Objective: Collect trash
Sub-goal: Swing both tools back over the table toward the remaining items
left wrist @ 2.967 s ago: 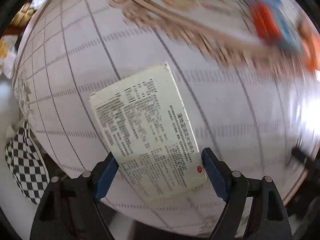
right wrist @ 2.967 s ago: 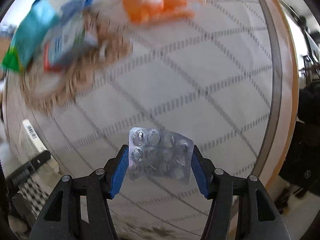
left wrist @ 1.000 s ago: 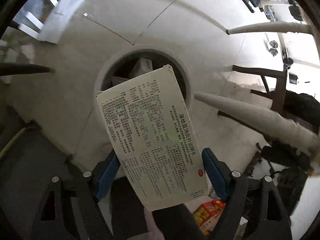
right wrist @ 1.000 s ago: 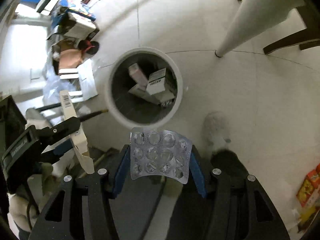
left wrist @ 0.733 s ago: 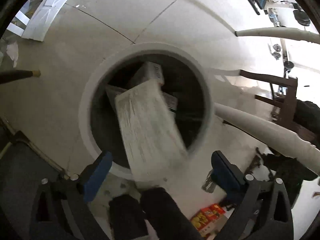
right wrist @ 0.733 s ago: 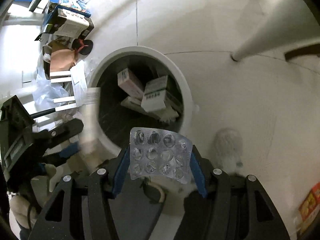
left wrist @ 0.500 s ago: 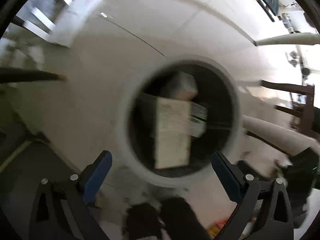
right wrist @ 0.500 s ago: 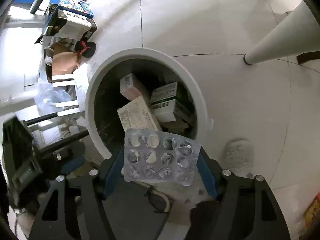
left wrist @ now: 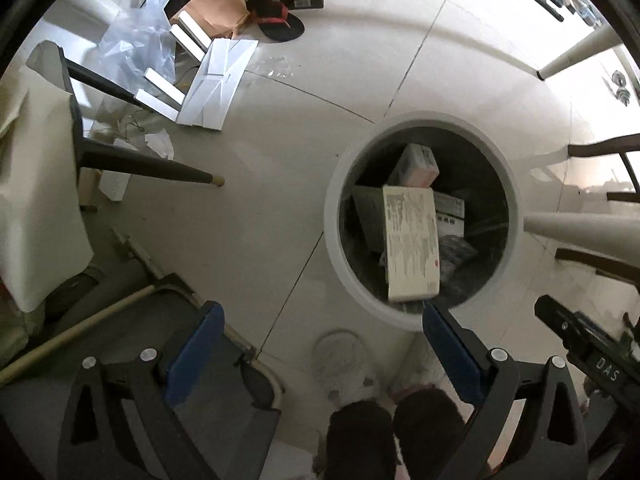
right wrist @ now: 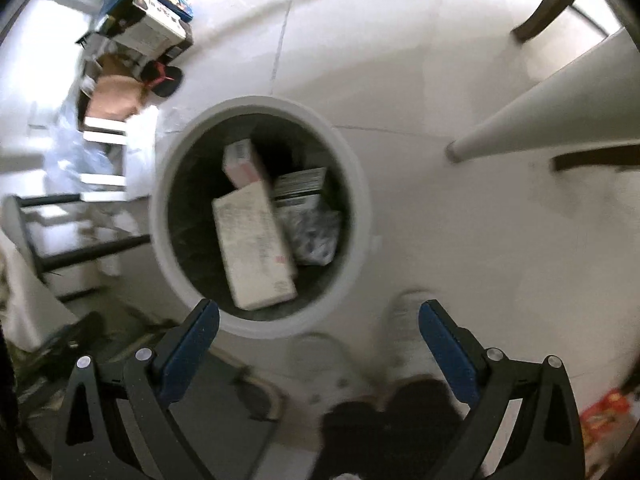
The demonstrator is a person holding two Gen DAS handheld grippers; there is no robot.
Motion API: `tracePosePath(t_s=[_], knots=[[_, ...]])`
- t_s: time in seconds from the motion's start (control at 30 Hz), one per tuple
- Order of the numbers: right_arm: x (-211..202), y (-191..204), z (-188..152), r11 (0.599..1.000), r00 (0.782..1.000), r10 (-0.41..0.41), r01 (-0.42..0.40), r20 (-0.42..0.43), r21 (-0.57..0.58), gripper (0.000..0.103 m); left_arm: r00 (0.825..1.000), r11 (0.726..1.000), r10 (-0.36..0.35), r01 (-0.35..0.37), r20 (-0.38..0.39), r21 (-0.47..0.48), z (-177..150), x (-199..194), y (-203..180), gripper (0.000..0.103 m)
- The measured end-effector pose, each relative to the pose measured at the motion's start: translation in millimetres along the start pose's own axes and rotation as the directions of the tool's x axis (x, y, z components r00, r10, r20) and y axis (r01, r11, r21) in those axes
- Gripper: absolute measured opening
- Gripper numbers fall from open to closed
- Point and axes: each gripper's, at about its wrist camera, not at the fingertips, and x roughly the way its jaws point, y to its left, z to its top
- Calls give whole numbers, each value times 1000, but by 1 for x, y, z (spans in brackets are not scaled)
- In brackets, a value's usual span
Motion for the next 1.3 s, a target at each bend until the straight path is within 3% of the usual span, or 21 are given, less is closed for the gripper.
tracePosePath(t_s=[0.07, 0.3, 0.7, 1.07, 1.3], knots=[[-14, 3, -4, 999, 999, -43, 44, 32, -26, 101, 1000, 1000, 12, -12, -1, 16, -6, -8, -4, 102], [-55, 9, -21, 994, 995, -76, 81, 65, -78, 101, 1000, 999, 16, -16, 2, 45, -23, -38, -12, 102], [-189, 18, -65, 984, 988, -72, 93, 138, -153, 101, 999, 998, -11, 9, 37, 63, -65, -159, -10, 102], [-377, 30, -110, 994, 984, 14, 5, 176, -108, 101, 990, 999, -21, 16, 143, 41, -94, -334, 5, 102], [-470, 37, -84, 995, 971, 99, -91, 217, -48, 101, 976, 999, -28, 31, 218, -10, -77, -403, 5, 102]])
